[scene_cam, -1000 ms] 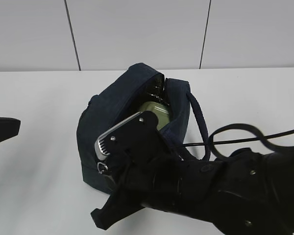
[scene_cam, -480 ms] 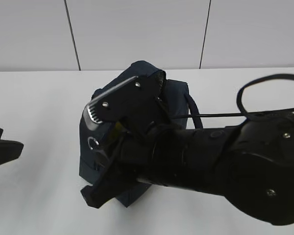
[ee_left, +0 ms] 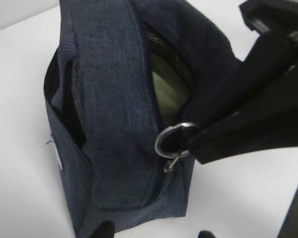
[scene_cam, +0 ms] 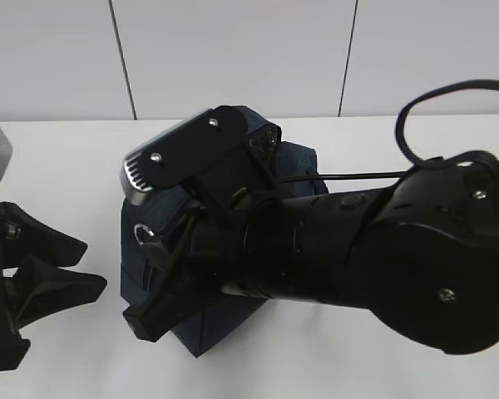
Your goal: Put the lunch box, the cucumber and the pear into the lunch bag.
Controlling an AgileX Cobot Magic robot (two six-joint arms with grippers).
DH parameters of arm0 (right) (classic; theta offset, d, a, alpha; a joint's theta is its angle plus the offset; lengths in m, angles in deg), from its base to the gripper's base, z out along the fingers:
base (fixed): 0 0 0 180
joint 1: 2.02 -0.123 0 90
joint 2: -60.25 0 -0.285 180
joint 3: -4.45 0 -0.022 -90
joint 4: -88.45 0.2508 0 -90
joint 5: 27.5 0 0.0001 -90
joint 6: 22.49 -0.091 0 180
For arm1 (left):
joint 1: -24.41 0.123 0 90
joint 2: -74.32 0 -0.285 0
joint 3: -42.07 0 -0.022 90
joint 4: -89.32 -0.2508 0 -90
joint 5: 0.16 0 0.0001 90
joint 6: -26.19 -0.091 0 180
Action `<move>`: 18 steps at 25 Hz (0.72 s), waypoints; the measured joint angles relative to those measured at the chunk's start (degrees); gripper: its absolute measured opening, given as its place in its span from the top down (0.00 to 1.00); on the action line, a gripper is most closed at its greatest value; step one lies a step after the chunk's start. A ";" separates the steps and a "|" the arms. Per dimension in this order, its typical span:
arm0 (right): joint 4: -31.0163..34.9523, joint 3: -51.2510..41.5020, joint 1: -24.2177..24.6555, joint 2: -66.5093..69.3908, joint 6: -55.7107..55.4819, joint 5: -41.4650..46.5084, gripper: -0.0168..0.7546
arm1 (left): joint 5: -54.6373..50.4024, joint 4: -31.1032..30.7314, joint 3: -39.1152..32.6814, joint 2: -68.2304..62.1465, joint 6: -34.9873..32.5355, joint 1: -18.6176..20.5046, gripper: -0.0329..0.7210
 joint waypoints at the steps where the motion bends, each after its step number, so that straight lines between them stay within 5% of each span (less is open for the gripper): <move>1: 0.00 0.00 0.00 0.00 0.00 0.07 0.98 | 0.66 0.26 0.00 -1.03 -1.51 0.00 0.55; 9: 0.00 0.23 0.00 0.00 0.00 2.44 0.98 | 1.79 5.95 1.95 -9.68 -11.55 0.00 0.55; 18: 0.00 0.23 0.00 0.00 0.00 2.86 0.98 | 2.10 6.42 7.23 -16.52 -15.12 0.00 0.55</move>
